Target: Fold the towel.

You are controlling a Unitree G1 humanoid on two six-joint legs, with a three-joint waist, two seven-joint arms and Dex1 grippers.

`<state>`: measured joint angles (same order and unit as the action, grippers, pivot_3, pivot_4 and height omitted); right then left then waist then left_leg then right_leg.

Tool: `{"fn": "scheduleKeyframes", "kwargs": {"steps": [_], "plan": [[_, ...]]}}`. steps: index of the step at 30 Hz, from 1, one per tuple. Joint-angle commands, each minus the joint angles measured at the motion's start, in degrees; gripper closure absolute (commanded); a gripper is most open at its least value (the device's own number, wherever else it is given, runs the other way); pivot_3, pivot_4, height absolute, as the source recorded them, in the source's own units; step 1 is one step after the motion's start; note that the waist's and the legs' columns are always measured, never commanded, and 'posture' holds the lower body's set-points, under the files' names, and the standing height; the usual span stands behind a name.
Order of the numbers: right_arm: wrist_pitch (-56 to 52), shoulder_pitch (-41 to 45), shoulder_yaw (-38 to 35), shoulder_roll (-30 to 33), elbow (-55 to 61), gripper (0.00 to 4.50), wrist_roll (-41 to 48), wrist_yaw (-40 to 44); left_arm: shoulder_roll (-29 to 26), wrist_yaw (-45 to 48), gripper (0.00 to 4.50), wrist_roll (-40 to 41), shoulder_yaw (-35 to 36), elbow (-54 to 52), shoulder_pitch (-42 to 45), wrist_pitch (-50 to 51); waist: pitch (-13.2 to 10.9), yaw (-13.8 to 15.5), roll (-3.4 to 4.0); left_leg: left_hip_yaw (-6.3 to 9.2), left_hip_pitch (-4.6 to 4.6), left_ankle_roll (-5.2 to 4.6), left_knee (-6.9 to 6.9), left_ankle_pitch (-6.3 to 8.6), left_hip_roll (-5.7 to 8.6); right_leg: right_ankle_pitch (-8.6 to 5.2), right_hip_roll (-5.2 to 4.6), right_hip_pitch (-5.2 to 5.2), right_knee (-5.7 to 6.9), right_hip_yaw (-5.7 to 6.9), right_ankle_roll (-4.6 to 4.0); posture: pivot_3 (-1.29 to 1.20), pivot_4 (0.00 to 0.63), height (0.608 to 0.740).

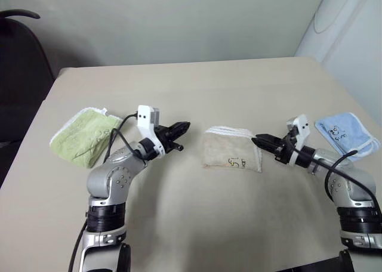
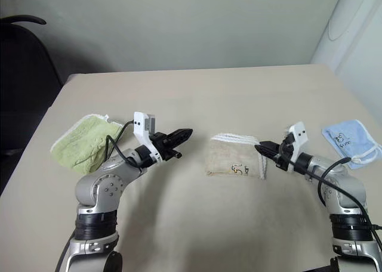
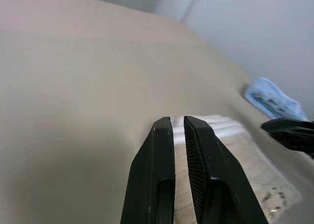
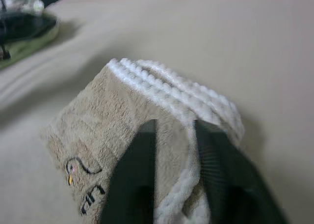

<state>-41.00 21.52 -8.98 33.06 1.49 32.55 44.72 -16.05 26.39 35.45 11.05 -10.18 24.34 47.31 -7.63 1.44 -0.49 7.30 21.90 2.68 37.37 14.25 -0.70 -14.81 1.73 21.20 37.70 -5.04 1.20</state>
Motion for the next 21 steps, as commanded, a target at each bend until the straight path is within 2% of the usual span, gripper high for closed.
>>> {"fn": "scheduleKeyframes", "kwargs": {"steps": [1, 6, 14, 21], "plan": [[-2.98, 1.96, -2.34, -0.14, -2.71, 1.93, 2.88, 0.30, -0.16, -1.33, 4.02, 1.63, 1.02, -3.47, -1.57, 0.41, 0.00, 0.05, -0.01, 0.01, 0.00, 0.00, 0.00, 0.00, 0.00, 0.00, 0.00, 0.00, 0.00, 0.00, 0.00, 0.00, 0.150, 0.740], [-4.60, 4.53, -1.73, -0.27, -8.63, 0.10, 2.42, 0.76, -0.30, -2.94, 4.02, 2.68, 1.62, -6.14, -5.15, 0.63, 0.00, 0.05, -0.01, 0.01, 0.03, -0.01, -0.04, 0.00, 0.00, 0.00, 0.00, 0.05, -0.01, 0.00, 0.00, 0.00, 0.150, 0.740], [-2.84, 9.00, 3.27, -1.35, -17.21, 0.04, -1.12, 4.55, 0.14, -5.49, 4.02, 4.72, 2.62, -8.01, -6.84, 0.44, -0.01, -0.02, -0.01, 0.02, 0.00, -0.05, -0.05, 0.02, -0.01, 0.02, 0.01, 0.07, 0.10, 0.01, -0.04, 0.00, 0.150, 0.740], [-3.40, 11.48, 7.05, -4.11, -18.96, 0.04, -1.90, 7.45, 0.39, -6.51, 4.02, 5.36, 1.84, -8.50, -7.20, 0.27, -0.01, -0.16, -0.01, 0.01, 0.00, -0.05, -0.05, 0.03, -0.01, 0.03, 0.01, 0.09, 0.10, 0.01, -0.07, 0.00, 0.150, 0.740]]}}
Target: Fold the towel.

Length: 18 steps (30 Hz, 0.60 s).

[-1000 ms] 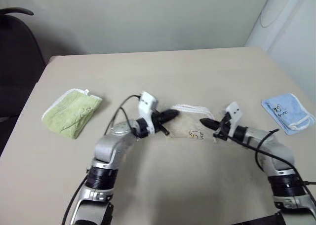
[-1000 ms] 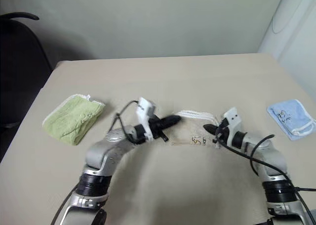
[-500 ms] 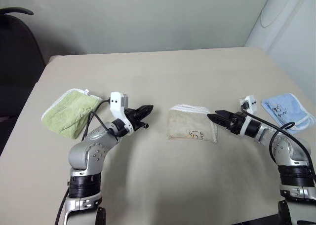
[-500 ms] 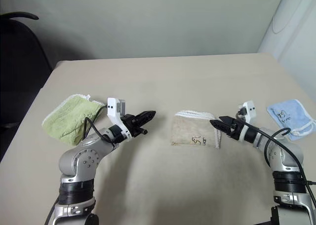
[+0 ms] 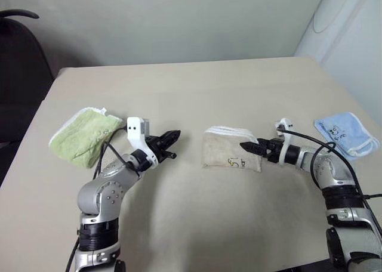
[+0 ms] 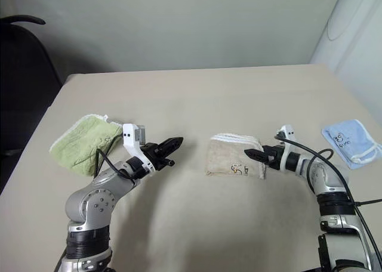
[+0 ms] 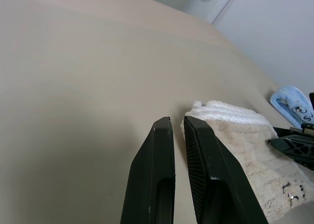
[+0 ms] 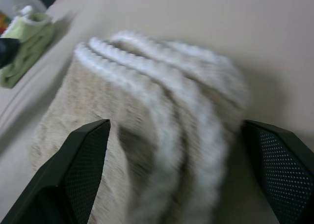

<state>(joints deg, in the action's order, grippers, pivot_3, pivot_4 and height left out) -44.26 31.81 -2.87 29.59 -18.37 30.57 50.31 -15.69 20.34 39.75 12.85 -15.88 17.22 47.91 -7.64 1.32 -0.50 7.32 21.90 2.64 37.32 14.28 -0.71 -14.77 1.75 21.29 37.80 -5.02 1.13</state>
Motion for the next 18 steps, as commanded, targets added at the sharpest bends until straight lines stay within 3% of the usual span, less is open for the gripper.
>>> {"fn": "scheduleKeyframes", "kwargs": {"steps": [1, 6, 9, 18], "plan": [[-0.30, 1.13, 1.51, -0.84, 1.43, 0.04, -0.01, 2.34, 0.06, -0.57, 4.02, 1.11, -0.06, -2.84, -0.12, -0.34, 0.00, -0.07, 0.00, 0.00, 0.00, 0.00, 0.00, 0.00, 0.00, 0.00, 0.00, 0.00, 0.00, 0.01, -0.01, 0.00, 0.150, 0.740], [0.48, 1.26, 3.04, -2.21, 0.67, 0.04, -1.36, 2.96, 0.25, -0.97, 4.02, 0.97, -1.00, -2.85, -0.17, -0.56, 0.00, -0.10, 0.00, 0.00, 0.00, 0.00, 0.00, 0.00, 0.00, 0.01, 0.00, -0.01, 0.00, 0.01, -0.03, 0.00, 0.150, 0.740], [0.46, 1.12, 2.73, -2.57, 0.49, 0.61, -1.79, 2.81, 0.19, -1.08, 4.02, 0.78, -1.36, -2.86, -0.14, -0.68, 0.00, -0.31, 0.00, 0.00, -0.02, 0.00, 0.00, 0.00, -0.02, 0.03, 0.00, -0.01, 0.00, 0.02, -0.06, 0.00, 0.150, 0.740], [-2.27, -2.96, -1.81, -2.22, 6.60, 3.77, 1.44, 0.68, 0.79, -1.87, 4.02, 1.20, -2.03, -3.90, -1.03, -0.71, 0.00, -0.26, 0.00, 0.00, 0.00, 0.02, -0.03, -0.01, -0.01, 0.02, 0.00, 0.00, -0.02, 0.03, -0.06, 0.00, 0.150, 0.740]]}}
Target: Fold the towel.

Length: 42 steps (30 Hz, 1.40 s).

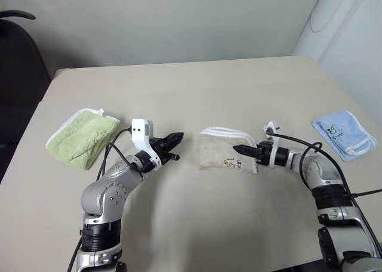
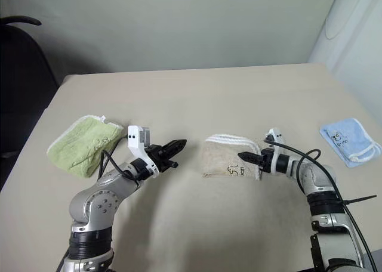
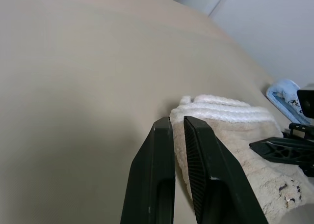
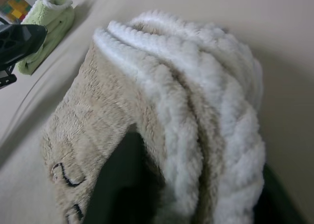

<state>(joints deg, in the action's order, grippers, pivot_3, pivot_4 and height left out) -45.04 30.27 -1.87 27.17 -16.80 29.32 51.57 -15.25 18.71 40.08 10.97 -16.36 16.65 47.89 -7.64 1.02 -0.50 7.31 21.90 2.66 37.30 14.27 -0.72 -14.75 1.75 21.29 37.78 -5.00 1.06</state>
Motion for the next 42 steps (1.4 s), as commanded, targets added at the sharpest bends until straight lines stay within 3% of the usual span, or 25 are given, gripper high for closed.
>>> {"fn": "scheduleKeyframes", "kwargs": {"steps": [1, 2, 3, 8, 13, 19, 23, 26, 33, 39, 42], "plan": [[-2.14, -2.06, -3.79, 0.13, 6.56, 4.10, 3.56, -1.06, 0.44, -0.34, 4.02, 0.93, -0.25, -3.50, -0.58, -0.67, 0.00, 0.12, 0.00, 0.00, 0.01, 0.00, 0.00, 0.00, 0.00, 0.00, 0.00, 0.00, 0.00, 0.01, 0.00, 0.00, 0.150, 0.740], [-2.92, -2.72, -5.32, 0.01, 8.38, 4.44, 4.81, -1.85, 0.53, -0.43, 4.02, 0.98, -0.36, -3.58, -0.71, -0.65, 0.00, 0.17, 0.00, 0.00, 0.01, 0.01, 0.00, 0.00, 0.01, 0.00, 0.00, 0.00, -0.01, 0.01, 0.00, 0.00, 0.150, 0.740], [-3.84, -3.27, -6.84, -0.05, 10.07, 4.47, 6.14, -2.55, 0.60, -0.53, 4.02, 1.01, -0.49, -3.65, -0.81, -0.66, 0.00, 0.21, 0.00, 0.00, 0.01, 0.01, 0.00, -0.01, 0.01, 0.00, 0.00, -0.01, -0.01, 0.01, 0.00, 0.00, 0.150, 0.740], [-6.76, -1.99, -20.95, 0.72, 13.30, 4.47, 13.26, -11.83, 0.53, -0.75, 4.02, 1.38, -0.46, -3.56, -0.60, -0.52, -0.01, 0.26, 0.00, -0.01, 0.01, 0.03, 0.06, -0.02, 0.04, 0.00, 0.01, -0.02, 0.00, 0.00, 0.00, 0.00, 0.150, 0.740], [-4.30, 1.71, -33.87, 7.42, 8.47, 4.47, 14.45, -20.31, 0.69, -0.27, 4.02, 1.21, -1.20, -2.31, 0.06, -0.67, -0.02, 0.80, 0.00, 0.00, 0.03, -0.01, 0.10, 0.00, 0.07, -0.02, -0.01, -0.04, 0.00, -0.02, 0.04, 0.00, 0.150, 0.740], [4.54, 8.41, -36.29, 17.77, -17.85, 4.47, 5.98, -27.78, 1.47, 1.20, 4.02, 0.36, -3.65, 1.27, 3.08, -1.41, -0.02, 0.87, -0.02, -0.02, -0.02, -0.50, -0.04, 0.29, 0.02, -0.02, -0.02, -0.03, 0.01, -0.06, 0.04, 0.00, 0.150, 0.740], [14.29, 13.81, -34.84, 18.98, -37.06, 4.47, 0.43, -34.16, 2.02, 1.70, 4.02, -0.80, -5.63, 2.77, 4.63, -2.26, -0.03, 0.45, 0.02, -0.07, -0.10, -0.62, -0.08, 0.35, -0.01, -0.02, -0.02, 0.03, 0.14, -0.16, 0.04, 0.00, 0.150, 0.740], [19.10, 16.05, -33.03, 18.88, -44.52, 4.47, -2.33, -35.02, 2.43, 1.39, 4.02, -1.05, -5.62, 2.27, 4.71, -2.38, -0.04, 0.40, 0.17, -0.15, -0.03, -0.63, -0.18, 0.35, -0.02, -0.02, -0.02, 0.21, 0.16, -0.21, 0.04, 0.00, 0.150, 0.740], [25.31, 17.56, -30.35, 19.83, -49.96, 2.14, -5.75, -33.25, 3.06, -0.14, 4.02, -0.81, -4.26, -0.60, 1.82, -2.39, -0.02, 0.35, 0.22, -0.28, -0.02, -0.70, -0.19, 0.39, -0.04, -0.01, -0.04, 0.24, 0.14, -0.34, 0.04, 0.00, 0.150, 0.740], [26.19, 14.87, -32.24, 21.77, -46.25, 0.06, -4.27, -32.84, 3.86, -0.95, 4.02, -0.46, -4.24, -1.76, 0.37, -2.46, -0.02, 0.81, 0.22, -0.28, -0.02, -0.73, -0.17, 0.39, -0.04, 0.00, -0.04, 0.21, 0.16, -0.34, 0.02, 0.00, 0.150, 0.740], [26.05, 11.65, -33.58, 22.36, -41.01, 0.02, -3.26, -32.45, 3.85, -0.25, 4.02, -0.40, -4.56, -1.35, 0.37, -2.32, -0.02, 0.89, 0.22, -0.30, -0.01, -0.74, -0.18, 0.40, -0.04, 0.00, -0.04, 0.22, 0.14, -0.34, 0.02, 0.00, 0.150, 0.740]]}}
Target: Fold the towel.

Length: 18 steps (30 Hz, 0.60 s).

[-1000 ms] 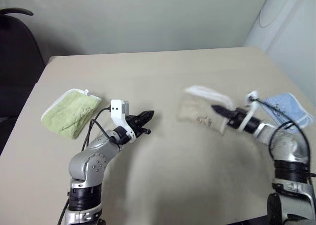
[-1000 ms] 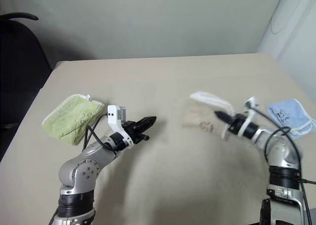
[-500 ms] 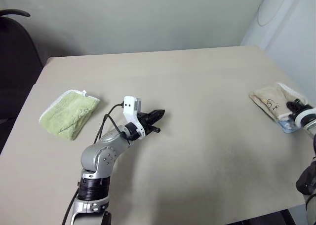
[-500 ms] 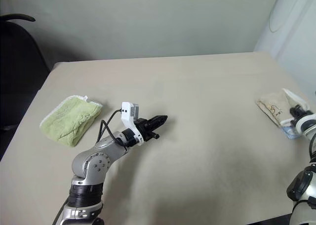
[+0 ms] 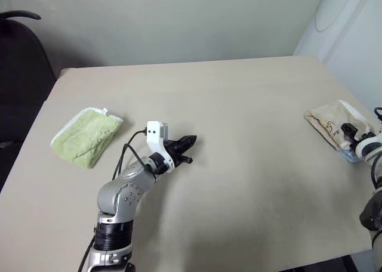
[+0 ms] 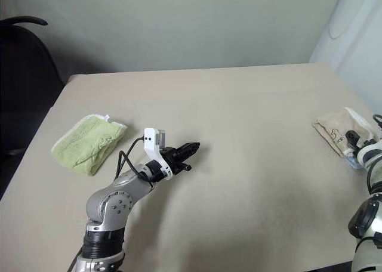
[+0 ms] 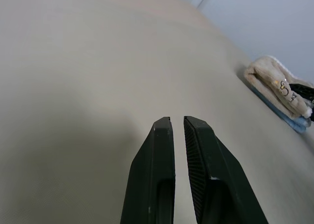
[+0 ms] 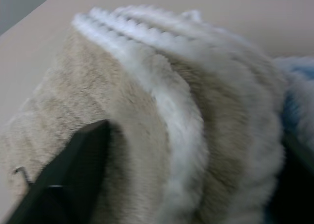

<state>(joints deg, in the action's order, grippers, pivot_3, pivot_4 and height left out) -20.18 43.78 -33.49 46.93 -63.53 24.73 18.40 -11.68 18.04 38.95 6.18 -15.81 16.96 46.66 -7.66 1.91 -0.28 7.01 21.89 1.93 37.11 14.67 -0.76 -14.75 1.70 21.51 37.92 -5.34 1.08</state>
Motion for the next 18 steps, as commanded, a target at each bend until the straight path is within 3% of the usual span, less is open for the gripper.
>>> {"fn": "scheduleKeyframes", "kwargs": {"steps": [1, 11, 15, 18], "plan": [[0.94, -3.27, -2.22, 2.62, 8.13, 0.02, 1.70, 1.63, 0.19, 0.71, 4.02, 0.74, 0.16, -1.56, 0.31, -1.06, 0.00, 0.02, 0.00, -0.02, 0.00, 0.00, -0.01, 0.00, 0.00, 0.00, 0.00, 0.01, 0.00, 0.00, 0.00, 0.00, 0.150, 0.740], [-0.05, -20.35, -1.47, 1.77, 38.79, 0.02, -0.55, 1.61, -3.46, 3.40, 4.02, -3.04, 1.29, 5.48, 3.74, -4.68, -0.01, -0.39, 0.01, -0.06, -0.02, -0.02, 0.03, 0.01, 0.00, 0.00, 0.00, 0.00, 0.01, -0.02, 0.00, 0.00, 0.150, 0.740], [0.56, -23.55, 3.53, -0.93, 54.05, 0.02, 0.81, 6.44, -7.43, 4.08, 4.02, -10.04, 0.98, 9.90, 4.61, -12.15, -0.01, -1.52, 0.01, -0.08, -0.05, -0.03, 0.03, 0.02, -0.01, 0.00, 0.04, 0.02, 0.01, -0.09, 0.01, 0.00, 0.150, 0.740], [-0.52, -25.99, 11.55, -2.68, 64.70, 0.02, 1.56, 13.09, -11.84, 6.56, 4.02, -14.60, 0.66, 11.84, 3.94, -17.60, -0.03, -2.14, -0.03, -0.05, -0.06, -0.03, 0.02, 0.02, -0.01, 0.00, 0.17, 0.03, -0.02, -0.15, 0.01, 0.00, 0.150, 0.740]]}}
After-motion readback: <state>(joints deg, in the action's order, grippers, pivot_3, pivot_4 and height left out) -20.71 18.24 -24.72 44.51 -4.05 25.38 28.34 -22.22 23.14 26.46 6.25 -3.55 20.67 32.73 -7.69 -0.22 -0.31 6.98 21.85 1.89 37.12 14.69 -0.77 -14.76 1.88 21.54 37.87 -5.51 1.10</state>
